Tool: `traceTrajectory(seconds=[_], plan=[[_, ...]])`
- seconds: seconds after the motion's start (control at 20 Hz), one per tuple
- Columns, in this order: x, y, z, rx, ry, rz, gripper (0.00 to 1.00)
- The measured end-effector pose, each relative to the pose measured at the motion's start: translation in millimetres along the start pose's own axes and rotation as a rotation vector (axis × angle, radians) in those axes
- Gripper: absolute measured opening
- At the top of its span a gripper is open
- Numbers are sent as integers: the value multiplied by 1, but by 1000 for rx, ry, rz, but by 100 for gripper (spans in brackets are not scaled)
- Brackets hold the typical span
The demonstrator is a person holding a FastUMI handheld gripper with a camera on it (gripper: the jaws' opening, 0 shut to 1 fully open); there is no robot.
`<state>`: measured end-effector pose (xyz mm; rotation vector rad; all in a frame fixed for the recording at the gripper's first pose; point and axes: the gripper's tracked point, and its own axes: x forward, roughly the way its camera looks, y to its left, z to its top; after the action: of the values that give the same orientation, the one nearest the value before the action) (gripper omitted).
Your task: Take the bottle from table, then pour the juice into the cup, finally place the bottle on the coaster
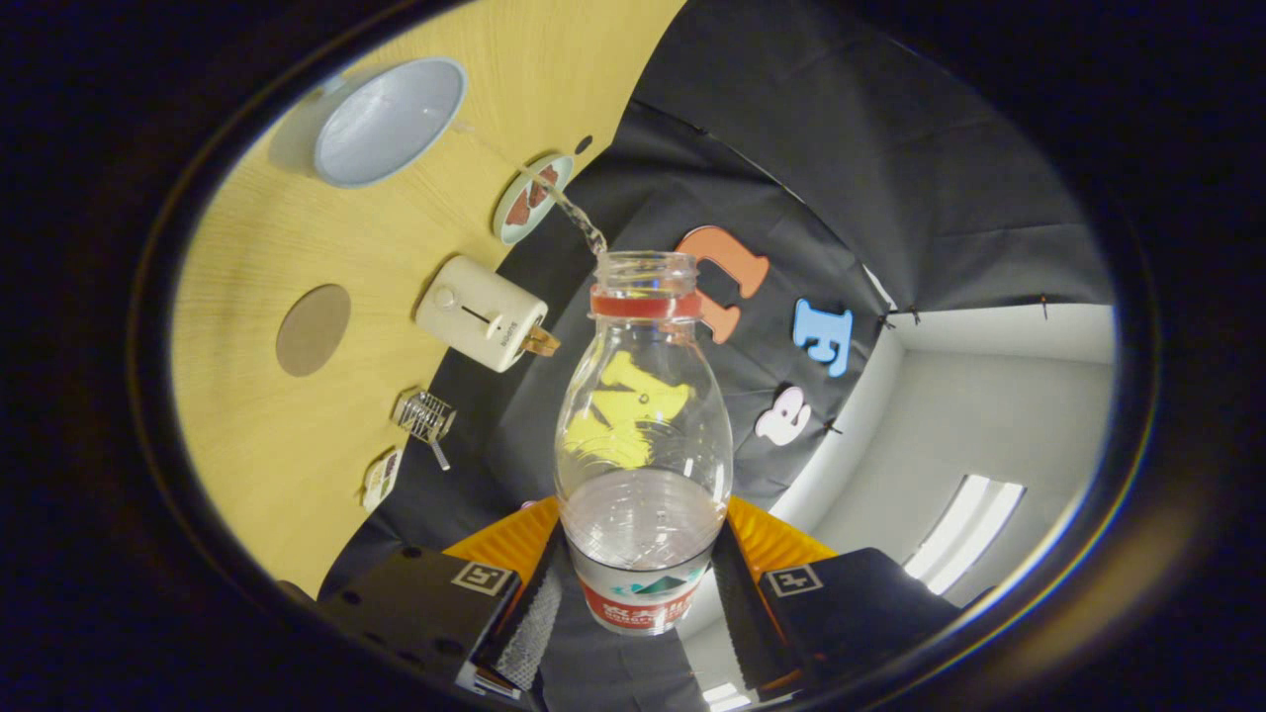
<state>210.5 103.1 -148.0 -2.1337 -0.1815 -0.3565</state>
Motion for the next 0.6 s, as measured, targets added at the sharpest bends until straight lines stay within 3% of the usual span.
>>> traceTrajectory(seconds=[0.6], plan=[[3, -28, -4, -11, -4, -88, 78]])
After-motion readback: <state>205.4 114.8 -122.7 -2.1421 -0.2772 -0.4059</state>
